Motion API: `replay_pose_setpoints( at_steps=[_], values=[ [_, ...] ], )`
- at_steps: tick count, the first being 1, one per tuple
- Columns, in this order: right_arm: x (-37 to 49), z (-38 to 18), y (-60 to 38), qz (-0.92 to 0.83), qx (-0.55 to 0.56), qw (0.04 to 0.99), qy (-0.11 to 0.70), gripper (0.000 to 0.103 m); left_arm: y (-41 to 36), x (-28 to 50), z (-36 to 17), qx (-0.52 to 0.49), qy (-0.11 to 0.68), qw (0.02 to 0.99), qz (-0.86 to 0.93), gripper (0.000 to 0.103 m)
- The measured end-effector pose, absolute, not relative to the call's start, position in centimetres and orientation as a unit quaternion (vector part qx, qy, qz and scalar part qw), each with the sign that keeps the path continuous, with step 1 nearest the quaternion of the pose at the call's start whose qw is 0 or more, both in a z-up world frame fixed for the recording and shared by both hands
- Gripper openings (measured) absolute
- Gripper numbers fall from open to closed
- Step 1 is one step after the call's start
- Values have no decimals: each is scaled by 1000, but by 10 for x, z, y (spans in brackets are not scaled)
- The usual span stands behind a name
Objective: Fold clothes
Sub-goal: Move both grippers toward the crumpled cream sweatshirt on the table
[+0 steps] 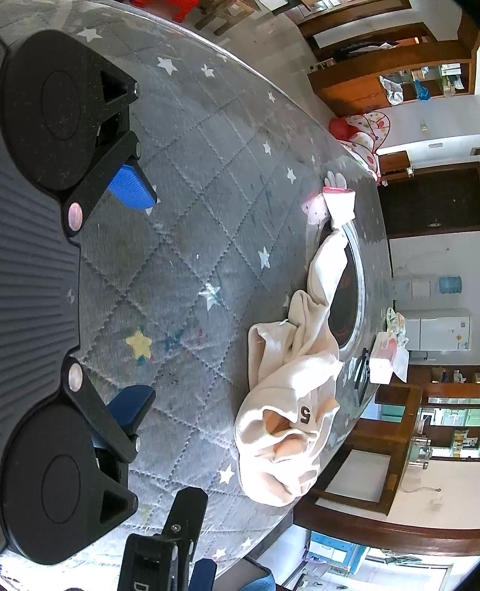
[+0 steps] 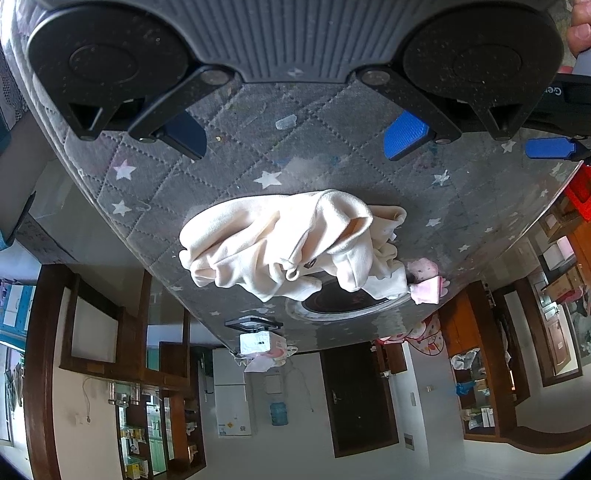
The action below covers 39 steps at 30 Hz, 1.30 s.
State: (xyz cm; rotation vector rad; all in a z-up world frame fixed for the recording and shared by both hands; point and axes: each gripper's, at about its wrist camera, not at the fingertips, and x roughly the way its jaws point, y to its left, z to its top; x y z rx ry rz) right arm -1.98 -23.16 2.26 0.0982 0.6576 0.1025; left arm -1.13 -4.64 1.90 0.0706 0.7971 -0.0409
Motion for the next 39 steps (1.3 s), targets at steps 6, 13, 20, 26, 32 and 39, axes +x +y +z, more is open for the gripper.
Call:
replay_pose_setpoints(
  at_steps=[6, 13, 20, 26, 32, 39],
  values=[
    [-20, 22, -231, 51, 49, 943, 324, 103, -50, -11, 19, 38, 388, 920, -24, 103],
    [-19, 21, -231, 50, 50, 943, 326, 103, -53, -11, 18, 42, 389, 920, -27, 103],
    [-18, 20, -232, 51, 52, 942, 328, 103, -55, -10, 18, 44, 391, 919, -29, 103],
    [-17, 19, -232, 51, 53, 941, 329, 103, -57, -8, 16, 47, 393, 918, -31, 103],
    [-16, 18, -232, 52, 54, 941, 331, 103, -58, -8, 16, 50, 394, 917, -32, 103],
    [-15, 16, -232, 53, 55, 940, 334, 103, -60, -6, 14, 53, 397, 916, -33, 103]
  ],
)
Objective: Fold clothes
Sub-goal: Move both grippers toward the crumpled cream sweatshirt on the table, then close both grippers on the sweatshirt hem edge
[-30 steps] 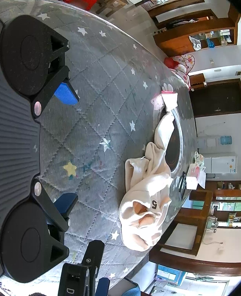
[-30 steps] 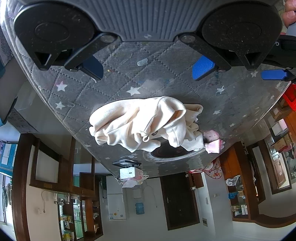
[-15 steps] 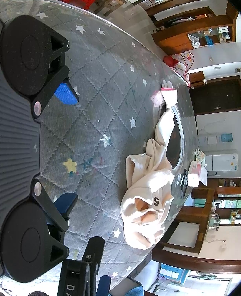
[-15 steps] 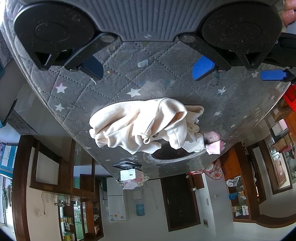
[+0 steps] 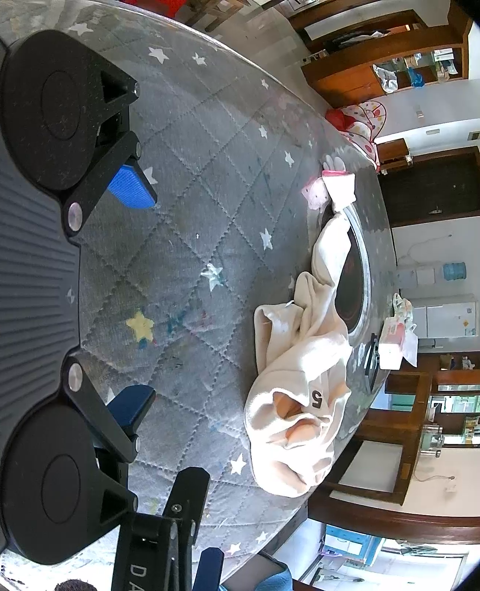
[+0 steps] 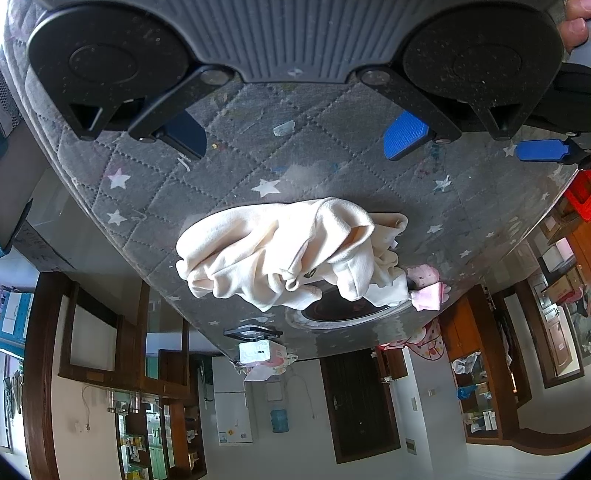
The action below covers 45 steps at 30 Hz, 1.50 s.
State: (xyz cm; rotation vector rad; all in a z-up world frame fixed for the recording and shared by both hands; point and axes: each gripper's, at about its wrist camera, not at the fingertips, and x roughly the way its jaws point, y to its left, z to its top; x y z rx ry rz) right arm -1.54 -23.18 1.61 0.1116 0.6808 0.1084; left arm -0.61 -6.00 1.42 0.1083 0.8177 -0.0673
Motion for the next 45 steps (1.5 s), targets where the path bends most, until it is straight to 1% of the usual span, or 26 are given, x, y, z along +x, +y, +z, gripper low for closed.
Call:
replay_pose_setpoints(
  at_steps=[45],
  values=[
    [-4, 7, -235, 63, 65, 931, 354, 103, -68, 7, 6, 65, 411, 908, -50, 103]
  ],
)
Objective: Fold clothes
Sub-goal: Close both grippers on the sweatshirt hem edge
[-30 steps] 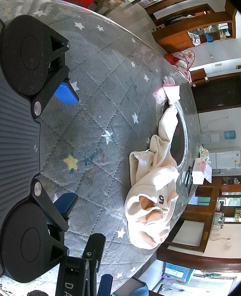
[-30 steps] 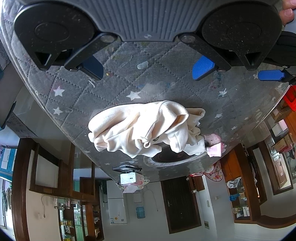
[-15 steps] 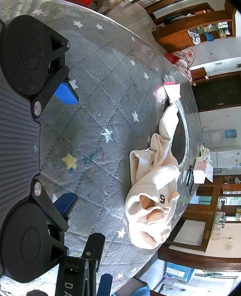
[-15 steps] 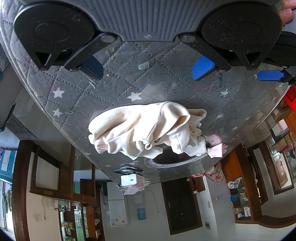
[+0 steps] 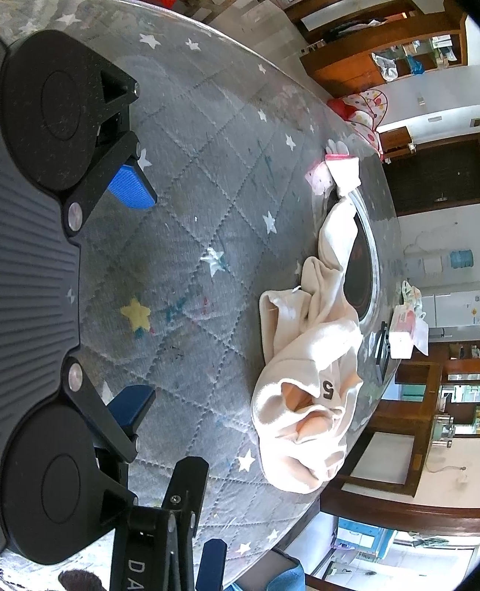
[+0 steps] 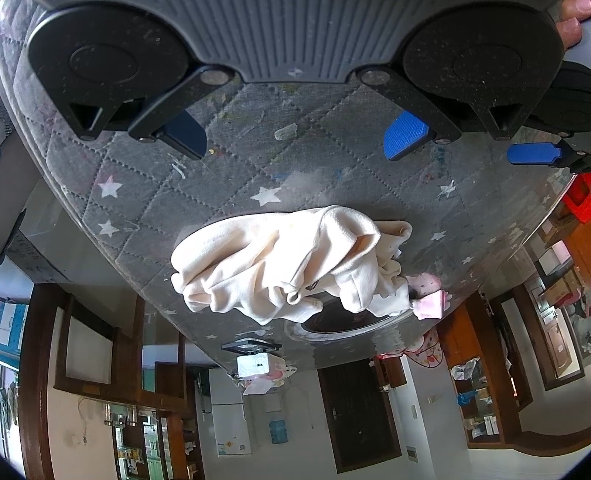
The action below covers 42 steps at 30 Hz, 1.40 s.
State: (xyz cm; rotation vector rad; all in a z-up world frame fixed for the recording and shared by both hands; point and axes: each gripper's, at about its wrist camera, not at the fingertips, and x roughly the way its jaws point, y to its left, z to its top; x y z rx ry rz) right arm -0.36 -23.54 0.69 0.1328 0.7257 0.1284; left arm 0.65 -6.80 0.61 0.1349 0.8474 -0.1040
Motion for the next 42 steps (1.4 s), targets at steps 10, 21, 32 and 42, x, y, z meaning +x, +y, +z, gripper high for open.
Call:
replay_pose_setpoints(
  at_steps=[10, 21, 32, 42],
  values=[
    [2, 5, -236, 80, 75, 926, 360, 103, -71, 12, 4, 65, 412, 906, -64, 103],
    [16, 15, -242, 94, 67, 928, 353, 103, -68, 29, 10, 68, 408, 908, -57, 103],
    [52, 31, -247, 89, 24, 936, 340, 97, -65, 63, 35, 68, 378, 921, -64, 94],
    [92, 40, -261, 85, 37, 935, 342, 80, -73, 102, 56, 45, 361, 927, -90, 81]
  ],
)
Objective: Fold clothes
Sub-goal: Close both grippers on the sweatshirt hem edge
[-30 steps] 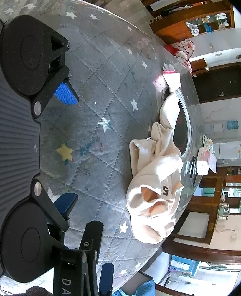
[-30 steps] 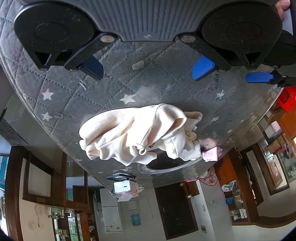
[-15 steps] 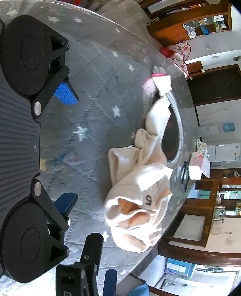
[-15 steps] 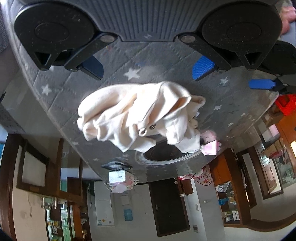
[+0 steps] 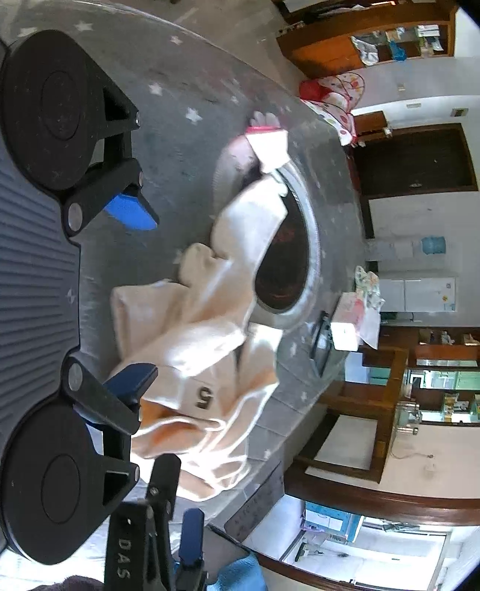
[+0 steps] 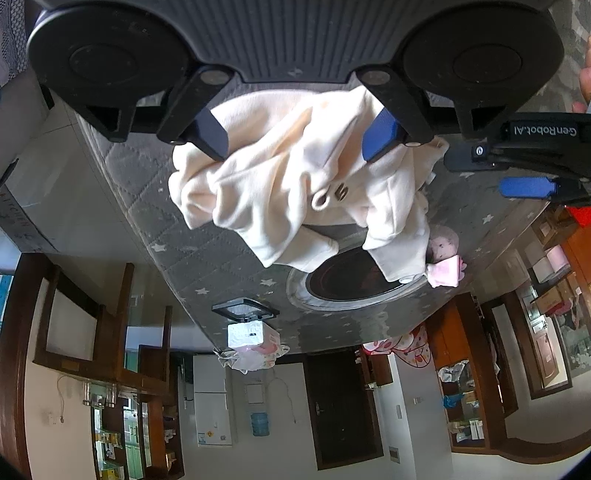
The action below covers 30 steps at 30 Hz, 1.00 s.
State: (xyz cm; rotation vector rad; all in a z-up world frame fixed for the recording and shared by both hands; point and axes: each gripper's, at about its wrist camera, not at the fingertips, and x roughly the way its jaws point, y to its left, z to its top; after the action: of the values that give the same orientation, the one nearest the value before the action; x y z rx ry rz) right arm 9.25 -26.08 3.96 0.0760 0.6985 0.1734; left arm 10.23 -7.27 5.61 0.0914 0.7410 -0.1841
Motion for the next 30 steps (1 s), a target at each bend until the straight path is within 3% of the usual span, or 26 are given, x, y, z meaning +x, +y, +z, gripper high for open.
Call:
replay_pose_setpoints(
  at_steps=[8, 19, 22, 26, 30],
  values=[
    [121, 41, -262, 81, 29, 937, 340, 74, -84, 136, 61, 41, 363, 926, -96, 82],
    [173, 32, -262, 89, 38, 928, 359, 52, -85, 189, 44, -1, 400, 911, -99, 80],
    [181, 23, -253, 92, 14, 922, 375, 47, -88, 193, 38, 7, 405, 908, -110, 68],
    [179, 18, -251, 94, -3, 921, 377, 29, -85, 195, 33, 10, 409, 904, -122, 34],
    [174, 20, -258, 92, -2, 921, 378, 13, -80, 192, 32, 8, 408, 904, -124, 21]
  ],
)
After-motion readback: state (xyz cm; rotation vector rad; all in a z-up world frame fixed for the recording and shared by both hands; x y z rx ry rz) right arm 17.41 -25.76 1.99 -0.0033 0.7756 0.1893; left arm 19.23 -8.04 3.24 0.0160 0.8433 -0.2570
